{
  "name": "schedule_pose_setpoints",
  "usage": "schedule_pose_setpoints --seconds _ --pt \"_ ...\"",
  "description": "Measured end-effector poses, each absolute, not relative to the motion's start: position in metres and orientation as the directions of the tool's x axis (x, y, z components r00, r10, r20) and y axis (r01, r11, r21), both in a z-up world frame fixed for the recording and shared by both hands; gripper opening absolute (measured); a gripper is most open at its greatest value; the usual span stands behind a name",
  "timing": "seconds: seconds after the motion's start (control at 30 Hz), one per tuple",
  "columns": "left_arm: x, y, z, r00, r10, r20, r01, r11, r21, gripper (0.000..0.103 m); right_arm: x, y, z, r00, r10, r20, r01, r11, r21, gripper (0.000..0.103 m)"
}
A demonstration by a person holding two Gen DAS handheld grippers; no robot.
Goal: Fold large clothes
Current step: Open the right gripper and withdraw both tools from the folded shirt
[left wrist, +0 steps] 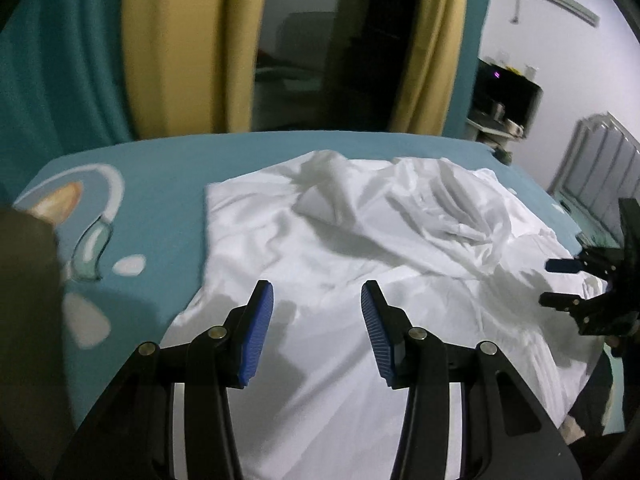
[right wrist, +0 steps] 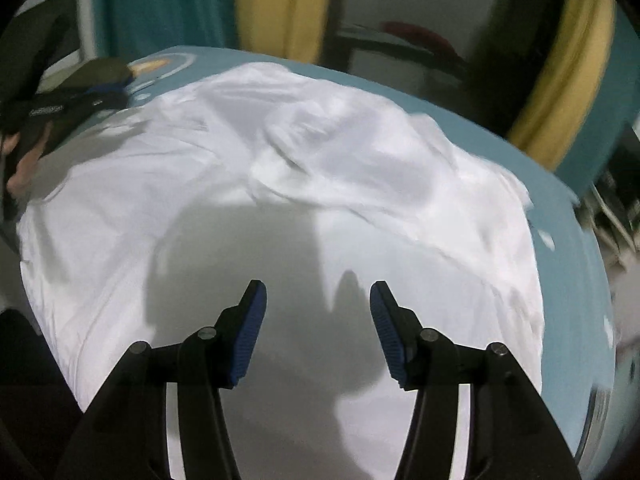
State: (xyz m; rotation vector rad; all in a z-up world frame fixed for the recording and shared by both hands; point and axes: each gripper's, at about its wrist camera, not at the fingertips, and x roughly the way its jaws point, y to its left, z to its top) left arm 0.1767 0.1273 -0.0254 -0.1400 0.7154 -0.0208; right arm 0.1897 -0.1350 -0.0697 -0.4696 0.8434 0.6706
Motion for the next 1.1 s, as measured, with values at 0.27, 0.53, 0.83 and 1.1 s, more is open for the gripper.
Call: schedule_pose_setpoints --seconds 0.27,0.53,0.83,1.1 --pt "0.146 0.134 -0.038 0.762 -0.014 -0.648 -0.123 0.978 -0.166 0.049 0.18 -0.178 -0.061 0.529 0.311 -0.79 -0.607 0.789 -0.096 0.054" --pt "0.123 0.136 -0.041 0.742 0.068 -0.667 -0.175 0.98 -0.094 0.048 0.17 -0.214 -0.061 0.56 0.279 -0.78 -0.535 0.841 -0.084 0.064" --pt "0.095 0.174 -0.031 0.711 0.209 -0.672 -0.321 0.946 -0.046 0.049 0.169 -0.269 -0.063 0.587 0.235 -0.775 -0.416 0.908 -0.041 0.066" --pt "0.068 0.212 -0.026 0.693 0.274 -0.667 -0.403 0.914 -0.044 0.054 0.173 -0.309 -0.058 0.615 0.175 -0.769 -0.303 0.953 -0.026 0.067"
